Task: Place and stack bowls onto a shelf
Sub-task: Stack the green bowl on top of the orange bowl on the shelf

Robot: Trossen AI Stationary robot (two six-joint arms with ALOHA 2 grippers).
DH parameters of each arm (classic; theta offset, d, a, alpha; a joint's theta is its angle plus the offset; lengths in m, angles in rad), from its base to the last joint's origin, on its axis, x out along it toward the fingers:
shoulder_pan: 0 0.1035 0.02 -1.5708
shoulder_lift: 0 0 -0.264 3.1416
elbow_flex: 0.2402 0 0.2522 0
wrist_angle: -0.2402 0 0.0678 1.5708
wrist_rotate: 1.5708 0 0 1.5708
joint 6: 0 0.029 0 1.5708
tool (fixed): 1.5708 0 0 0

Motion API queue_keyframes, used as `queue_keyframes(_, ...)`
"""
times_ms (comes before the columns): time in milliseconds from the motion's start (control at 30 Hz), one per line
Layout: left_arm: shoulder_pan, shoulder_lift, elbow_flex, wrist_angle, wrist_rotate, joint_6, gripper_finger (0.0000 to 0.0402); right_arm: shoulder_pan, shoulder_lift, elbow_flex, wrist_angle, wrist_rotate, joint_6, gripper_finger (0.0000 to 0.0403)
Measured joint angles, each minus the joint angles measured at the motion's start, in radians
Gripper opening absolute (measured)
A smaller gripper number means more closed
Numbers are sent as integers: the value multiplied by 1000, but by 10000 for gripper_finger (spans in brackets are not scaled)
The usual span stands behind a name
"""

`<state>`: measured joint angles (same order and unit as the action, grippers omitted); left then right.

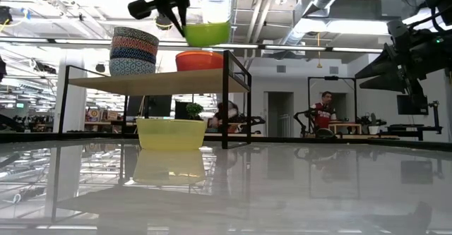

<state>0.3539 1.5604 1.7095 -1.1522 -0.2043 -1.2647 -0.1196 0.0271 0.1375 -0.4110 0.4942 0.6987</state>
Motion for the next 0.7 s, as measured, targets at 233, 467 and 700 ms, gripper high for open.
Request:
queue_keyframes(233,13,15,0,-40,2,10,0,0,0,0,0,-4,0,164)
queue_keyframes(467,19,15,0,-51,-1,-2,0,0,0,0,0,-5,0,164)
queue_keyframes(700,19,15,0,-53,-10,-21,0,0,0,0,0,-5,0,164)
